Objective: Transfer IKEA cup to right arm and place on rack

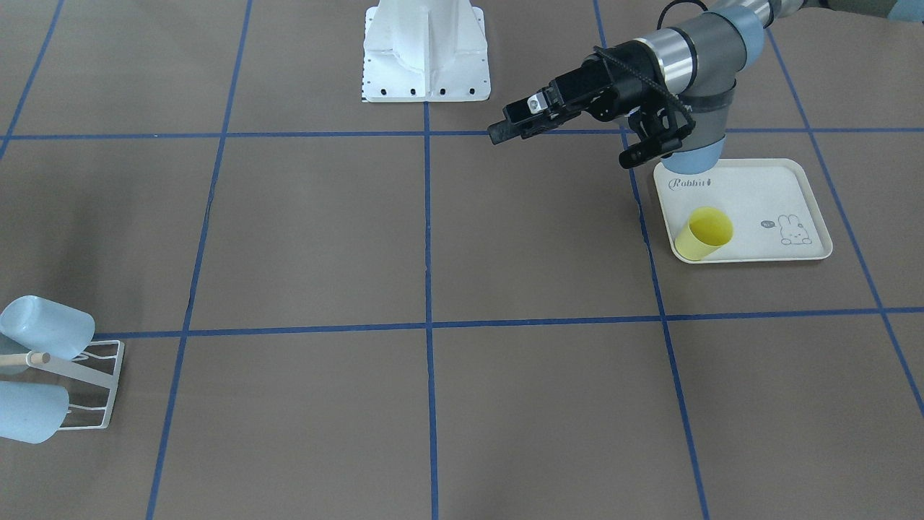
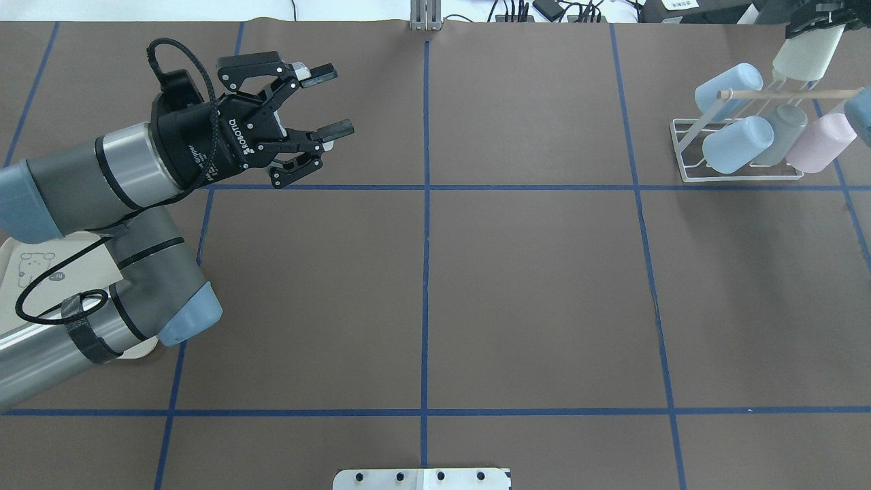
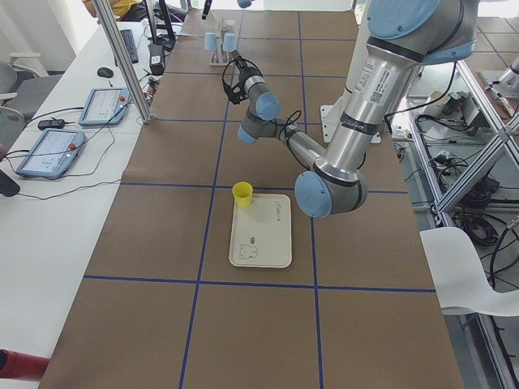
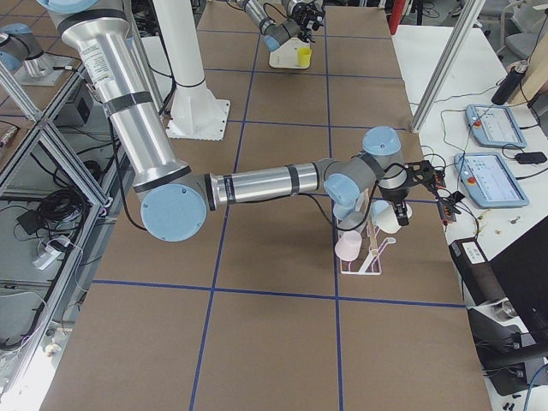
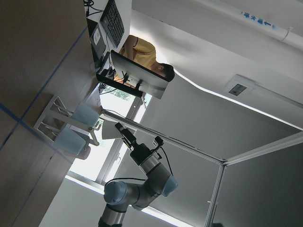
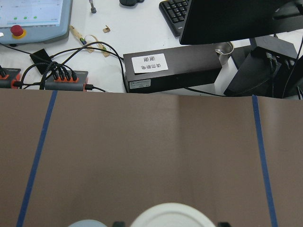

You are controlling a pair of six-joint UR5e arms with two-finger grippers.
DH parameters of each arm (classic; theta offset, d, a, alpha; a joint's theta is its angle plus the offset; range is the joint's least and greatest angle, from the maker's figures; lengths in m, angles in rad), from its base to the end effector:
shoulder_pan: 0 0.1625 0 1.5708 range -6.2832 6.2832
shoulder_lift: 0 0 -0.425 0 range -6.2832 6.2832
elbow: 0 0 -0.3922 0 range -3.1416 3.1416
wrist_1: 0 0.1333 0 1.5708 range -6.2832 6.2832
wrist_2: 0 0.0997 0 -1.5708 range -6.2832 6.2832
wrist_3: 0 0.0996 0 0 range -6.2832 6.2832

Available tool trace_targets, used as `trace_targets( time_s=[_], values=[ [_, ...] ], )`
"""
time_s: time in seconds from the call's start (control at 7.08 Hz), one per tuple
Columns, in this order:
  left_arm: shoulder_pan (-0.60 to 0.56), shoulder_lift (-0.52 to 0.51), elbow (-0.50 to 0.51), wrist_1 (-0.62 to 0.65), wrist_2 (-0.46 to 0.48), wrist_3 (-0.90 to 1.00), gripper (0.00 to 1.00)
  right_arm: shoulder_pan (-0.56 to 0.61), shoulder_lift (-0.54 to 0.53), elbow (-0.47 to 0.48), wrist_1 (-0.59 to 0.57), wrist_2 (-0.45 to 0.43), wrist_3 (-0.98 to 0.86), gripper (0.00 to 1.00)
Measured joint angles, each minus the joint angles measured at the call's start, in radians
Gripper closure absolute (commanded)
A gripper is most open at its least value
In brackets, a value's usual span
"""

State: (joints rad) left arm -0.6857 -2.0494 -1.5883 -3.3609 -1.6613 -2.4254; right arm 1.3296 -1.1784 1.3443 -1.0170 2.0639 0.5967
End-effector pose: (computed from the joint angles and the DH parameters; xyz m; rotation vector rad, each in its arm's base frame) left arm 0.3471 -0.4445 0.2127 -0.2499 2.3694 -0.6786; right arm -0.0793 -0.6830 0.4907 0.4519 -0.7172 0.1566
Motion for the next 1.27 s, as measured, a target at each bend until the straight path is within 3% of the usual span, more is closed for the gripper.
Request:
trace_targets(
  time_s=[1.27],
  values=[
    [0.0, 0.006, -0.004, 0.0, 0.0, 0.001, 0.31, -0.02, 0.009, -0.03, 0.0, -0.008, -0.004, 1.0]
  ],
)
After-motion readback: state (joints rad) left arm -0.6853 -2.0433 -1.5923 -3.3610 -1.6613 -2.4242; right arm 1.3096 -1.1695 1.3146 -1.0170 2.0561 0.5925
